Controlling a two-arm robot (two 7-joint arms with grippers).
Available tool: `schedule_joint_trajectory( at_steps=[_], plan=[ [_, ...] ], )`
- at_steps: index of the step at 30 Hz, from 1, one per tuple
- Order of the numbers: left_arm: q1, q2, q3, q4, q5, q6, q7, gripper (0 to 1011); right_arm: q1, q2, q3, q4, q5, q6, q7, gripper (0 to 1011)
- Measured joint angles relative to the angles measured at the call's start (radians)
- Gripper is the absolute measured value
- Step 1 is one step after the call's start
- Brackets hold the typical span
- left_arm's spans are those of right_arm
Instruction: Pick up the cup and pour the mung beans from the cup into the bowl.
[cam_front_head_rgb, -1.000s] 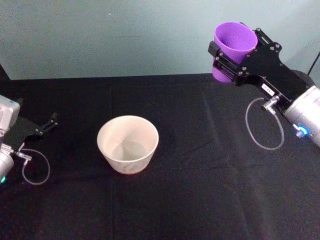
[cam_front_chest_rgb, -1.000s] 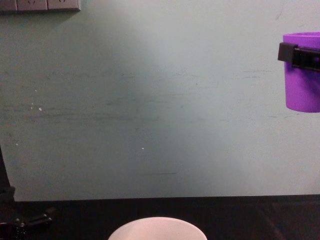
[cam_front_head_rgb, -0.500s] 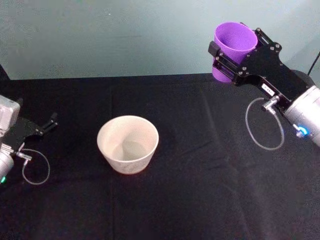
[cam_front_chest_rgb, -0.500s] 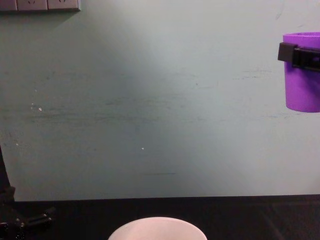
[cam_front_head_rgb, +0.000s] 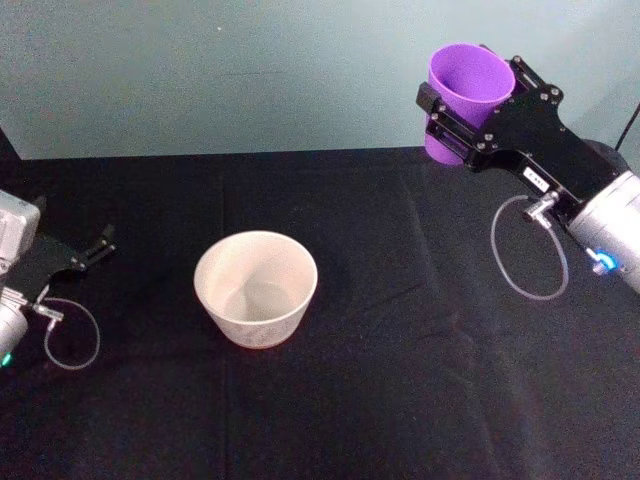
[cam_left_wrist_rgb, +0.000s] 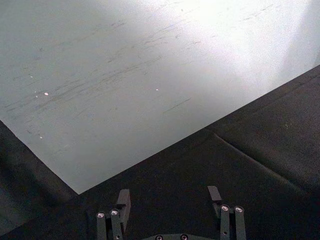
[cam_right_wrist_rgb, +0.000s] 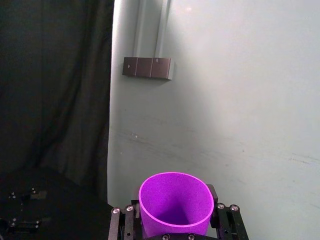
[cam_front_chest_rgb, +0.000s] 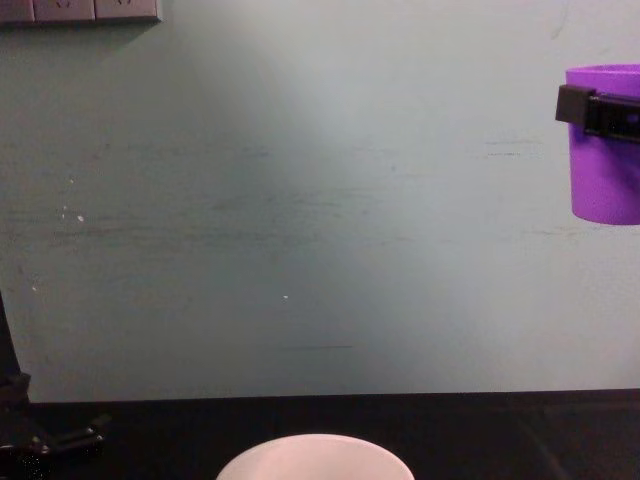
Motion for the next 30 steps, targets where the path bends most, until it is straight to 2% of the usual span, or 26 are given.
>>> schedule_joint_trajectory(
  at_steps=[30],
  plan=[
    [0.0, 0.0, 0.0, 0.0, 0.0, 0.0, 0.0, 1000, 0.0, 0.0, 0.0, 0.0, 0.0, 0.0, 0.0, 751]
  ],
)
